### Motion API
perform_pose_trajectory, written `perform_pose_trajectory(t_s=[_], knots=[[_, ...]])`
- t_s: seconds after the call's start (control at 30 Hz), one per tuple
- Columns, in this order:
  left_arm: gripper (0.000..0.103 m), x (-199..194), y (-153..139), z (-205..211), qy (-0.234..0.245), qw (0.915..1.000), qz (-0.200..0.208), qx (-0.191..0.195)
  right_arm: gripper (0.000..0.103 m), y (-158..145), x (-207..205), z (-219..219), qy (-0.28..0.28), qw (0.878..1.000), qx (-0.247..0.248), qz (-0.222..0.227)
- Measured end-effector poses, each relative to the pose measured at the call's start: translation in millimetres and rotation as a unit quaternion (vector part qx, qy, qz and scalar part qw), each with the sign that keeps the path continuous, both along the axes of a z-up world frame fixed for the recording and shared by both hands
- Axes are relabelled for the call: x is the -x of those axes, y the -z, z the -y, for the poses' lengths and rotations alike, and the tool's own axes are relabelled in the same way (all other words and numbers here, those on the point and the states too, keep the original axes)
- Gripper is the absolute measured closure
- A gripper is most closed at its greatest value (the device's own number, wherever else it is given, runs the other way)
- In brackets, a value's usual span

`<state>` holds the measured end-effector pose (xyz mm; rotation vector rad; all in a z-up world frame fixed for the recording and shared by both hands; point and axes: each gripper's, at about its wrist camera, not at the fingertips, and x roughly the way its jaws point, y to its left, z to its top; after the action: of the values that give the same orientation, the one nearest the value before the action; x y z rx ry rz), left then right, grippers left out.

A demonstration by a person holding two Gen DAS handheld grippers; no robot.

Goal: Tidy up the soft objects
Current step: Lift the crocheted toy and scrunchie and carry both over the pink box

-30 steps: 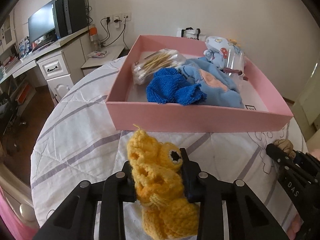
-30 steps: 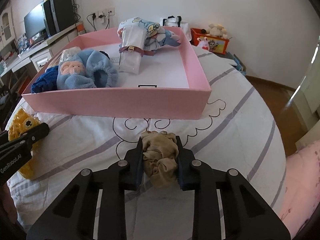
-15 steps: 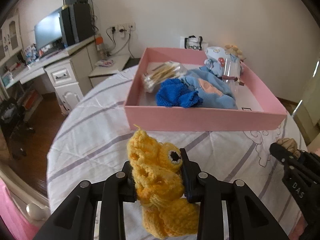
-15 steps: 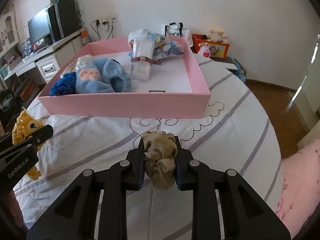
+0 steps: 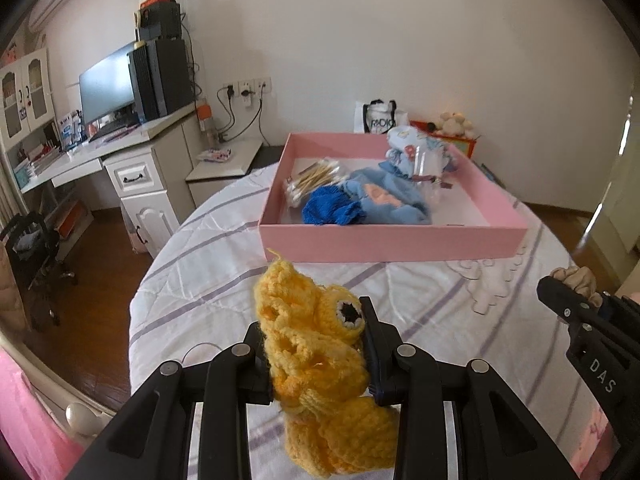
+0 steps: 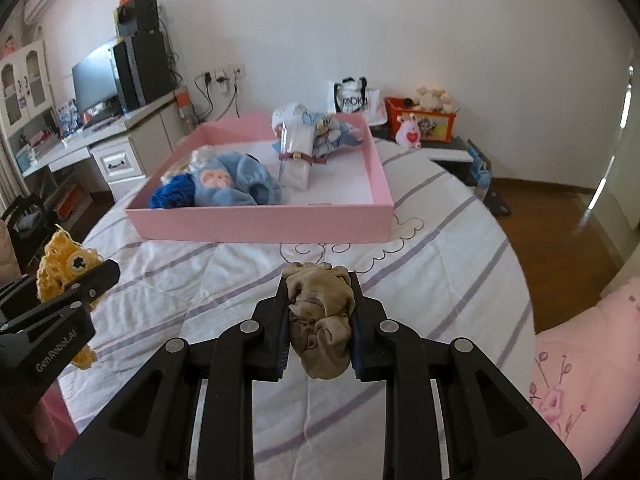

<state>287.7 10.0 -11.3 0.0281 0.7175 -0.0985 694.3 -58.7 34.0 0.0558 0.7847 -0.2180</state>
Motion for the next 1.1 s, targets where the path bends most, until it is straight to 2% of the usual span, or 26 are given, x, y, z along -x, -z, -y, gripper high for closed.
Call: perform_pose_trajectory(t_s=[0.57,0.87,1.1], knots=[[0.073,105,-63,-1,-0.004,0.9947,0.102,0.01,0.081,-71,68,-24,-0.03,0.994,0.023,0.105],[0.073,166,-91,1,-0.003,0.9855,0.169,0.009,0.081,-106,100,-41,-0.047,0.984,0.042,0.165],[0.073,217,-102,-5,0.002,0.9773,0.211,0.017,0.081,-130,130,-55,-0.054,0.974,0.056,0.213]])
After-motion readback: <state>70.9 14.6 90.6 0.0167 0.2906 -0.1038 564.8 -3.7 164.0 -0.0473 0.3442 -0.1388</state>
